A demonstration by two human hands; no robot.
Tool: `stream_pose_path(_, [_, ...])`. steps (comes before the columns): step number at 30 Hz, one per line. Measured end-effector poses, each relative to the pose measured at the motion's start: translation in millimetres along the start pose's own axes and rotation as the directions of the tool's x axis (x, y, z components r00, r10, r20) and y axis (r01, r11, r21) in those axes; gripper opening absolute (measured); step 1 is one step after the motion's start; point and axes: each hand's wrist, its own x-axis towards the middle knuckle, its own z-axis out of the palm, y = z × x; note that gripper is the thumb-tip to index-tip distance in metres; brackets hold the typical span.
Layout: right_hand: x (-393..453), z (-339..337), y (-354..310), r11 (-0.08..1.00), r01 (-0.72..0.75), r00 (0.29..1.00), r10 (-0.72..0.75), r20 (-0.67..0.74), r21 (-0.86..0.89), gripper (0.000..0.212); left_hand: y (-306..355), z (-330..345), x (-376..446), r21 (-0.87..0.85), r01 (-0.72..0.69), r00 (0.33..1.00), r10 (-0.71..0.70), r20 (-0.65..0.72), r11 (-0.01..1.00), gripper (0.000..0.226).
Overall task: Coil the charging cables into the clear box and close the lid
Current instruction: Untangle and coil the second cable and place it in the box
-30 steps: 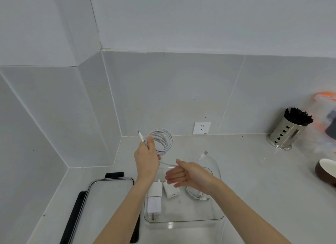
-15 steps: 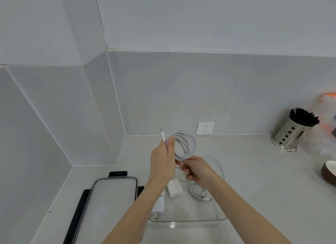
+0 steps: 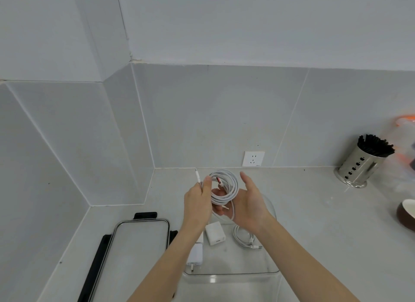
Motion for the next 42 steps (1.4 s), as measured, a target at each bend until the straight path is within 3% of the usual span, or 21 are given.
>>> stream_pose_path(5, [1.4,5.8,9.9,0.953,0.120,0.992,-0.125,-0.002,-0.279,0.018,-4.6,0.7,1.2,0.080,0.017,0.997,-0.023,0.075,0.997,0.051])
stream_pose_path(8, [0.2,7.1,13.3,0.878,0.189,0.961,-0.259,-0.102,-0.440,0.048,-8.9,-0.1,1.6,0.100,0.014,0.996,-0.022,0.084,0.995,0.053])
stream_pose_path(10, [-0.6,7.8,14.0,0.753,0.237,0.872,-0.444,-0.207,-0.614,0.064,-9.4,-0.9,2.5,0.121,0.000,0.996,-0.011,0.087,0.993,0.050])
stream_pose_path(12, [-0.4,8.8,15.1,0.558,0.309,0.777,-0.615,-0.133,-0.770,0.055,-8.9,-0.6,2.5,0.151,-0.027,0.994,0.011,0.105,0.988,0.049])
stream_pose_path(17, [-1.8,9.1,13.9,0.290,0.281,0.739,-0.674,0.013,-0.915,0.022,-14.7,-1.7,5.6,0.238,-0.054,0.992,0.026,0.122,0.970,0.051])
stream_pose_path(20, [-2.1,7.9,14.1,0.116,0.229,0.673,-0.736,0.072,-0.966,0.015,-10.8,-3.3,1.4,0.254,-0.065,0.988,0.026,0.152,0.965,0.043])
stream_pose_path(22, [-2.2,7.8,13.4,0.185,0.275,0.645,-0.763,0.039,-0.944,0.012,-11.8,-2.8,1.9,0.297,-0.095,0.988,0.054,0.144,0.950,0.041])
stream_pose_path(24, [-4.7,12.1,4.8,0.363,0.341,0.644,-0.762,-0.066,-0.867,0.010,-16.2,-3.5,3.9,0.357,-0.103,0.989,0.059,0.132,0.928,0.042])
stream_pose_path(26, [-8.1,18.3,-9.6,0.504,0.430,0.645,-0.752,-0.136,-0.749,0.003,-21.9,-5.4,7.6,0.294,-0.042,0.990,0.000,0.141,0.955,0.044])
stream_pose_path(30, [-15.9,20.8,-38.7,0.600,0.613,0.581,-0.783,-0.222,-0.514,0.010,-24.0,-12.1,13.1,0.093,0.110,0.985,-0.122,0.125,0.990,0.043])
stream_pose_path(33, [-18.2,14.7,-45.2,0.659,0.633,0.556,-0.752,-0.355,-0.406,0.010,-21.6,-14.1,14.5,-0.001,0.075,0.993,-0.075,0.088,0.997,0.035])
stream_pose_path(37, [-18.8,-3.6,-47.0,0.785,0.510,0.563,-0.614,-0.553,-0.352,0.005,-15.5,-10.8,8.8,-0.137,0.037,0.995,-0.023,0.096,0.990,0.027])
stream_pose_path(40, [-13.1,-24.2,-46.5,0.918,0.191,0.718,-0.372,-0.588,-0.348,0.007,-11.9,-10.3,5.1,-0.248,0.035,0.993,-0.007,0.114,0.968,0.032])
stream_pose_path(42, [-8.7,-35.3,-40.2,0.915,-0.088,0.832,-0.150,-0.533,-0.394,0.008,-7.8,-13.3,2.9,-0.293,0.043,0.988,0.002,0.153,0.955,0.036])
